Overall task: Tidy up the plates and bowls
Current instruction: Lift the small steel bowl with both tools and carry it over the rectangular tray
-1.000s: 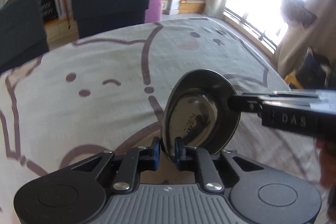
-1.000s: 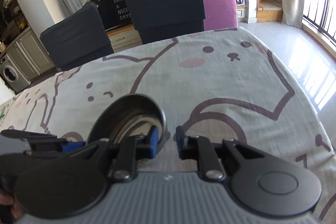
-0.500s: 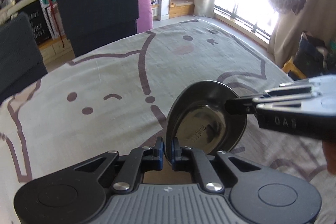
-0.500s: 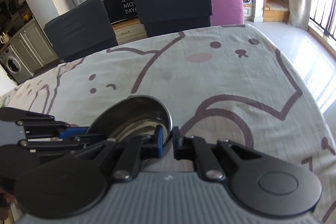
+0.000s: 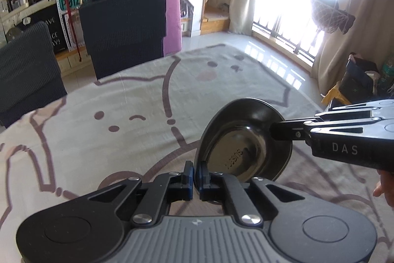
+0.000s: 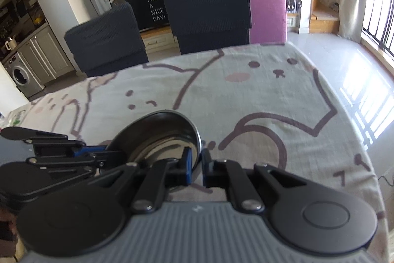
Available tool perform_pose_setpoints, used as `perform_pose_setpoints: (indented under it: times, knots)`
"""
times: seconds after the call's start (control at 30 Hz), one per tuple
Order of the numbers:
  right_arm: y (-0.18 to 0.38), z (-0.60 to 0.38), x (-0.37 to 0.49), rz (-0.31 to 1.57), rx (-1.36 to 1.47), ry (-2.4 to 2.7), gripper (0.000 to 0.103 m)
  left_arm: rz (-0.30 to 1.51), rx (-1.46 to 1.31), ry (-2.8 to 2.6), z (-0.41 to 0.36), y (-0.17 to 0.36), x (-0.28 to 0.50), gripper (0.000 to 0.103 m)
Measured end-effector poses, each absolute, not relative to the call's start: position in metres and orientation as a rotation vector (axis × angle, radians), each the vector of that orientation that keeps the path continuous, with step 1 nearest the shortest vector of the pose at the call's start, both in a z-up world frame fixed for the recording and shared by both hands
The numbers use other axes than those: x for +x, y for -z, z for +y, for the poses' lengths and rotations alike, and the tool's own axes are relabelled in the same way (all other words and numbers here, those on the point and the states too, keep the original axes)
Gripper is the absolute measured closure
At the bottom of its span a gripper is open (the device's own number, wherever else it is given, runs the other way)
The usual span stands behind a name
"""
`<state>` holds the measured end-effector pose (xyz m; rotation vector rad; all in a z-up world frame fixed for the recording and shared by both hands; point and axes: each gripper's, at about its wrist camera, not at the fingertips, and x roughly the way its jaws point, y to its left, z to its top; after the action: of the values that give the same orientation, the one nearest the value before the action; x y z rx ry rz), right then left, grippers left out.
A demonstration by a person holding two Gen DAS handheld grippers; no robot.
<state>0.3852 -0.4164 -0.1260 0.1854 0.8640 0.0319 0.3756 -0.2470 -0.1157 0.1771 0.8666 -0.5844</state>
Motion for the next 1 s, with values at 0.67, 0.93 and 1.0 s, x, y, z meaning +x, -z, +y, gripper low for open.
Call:
perform_pose_setpoints:
  times: [0.67, 0.93, 1.0]
  knots:
    - [0.055, -0.358, 0.253, 0.77, 0.122, -0.05, 0.094, 0.801, 0.11, 0.574, -0.194, 0.056, 0.253, 0.1]
    - [0.061, -0.347, 0.222, 0.806, 0.101, -0.039, 0.093, 0.839, 0.072, 0.596, -0.19, 0.073, 0.226, 0.1]
    - [0.064, -0.346, 0.213, 0.822, 0.096, -0.034, 0.093, 0.861, 0.068, 0.608, -0.192, 0.081, 0.222, 0.1]
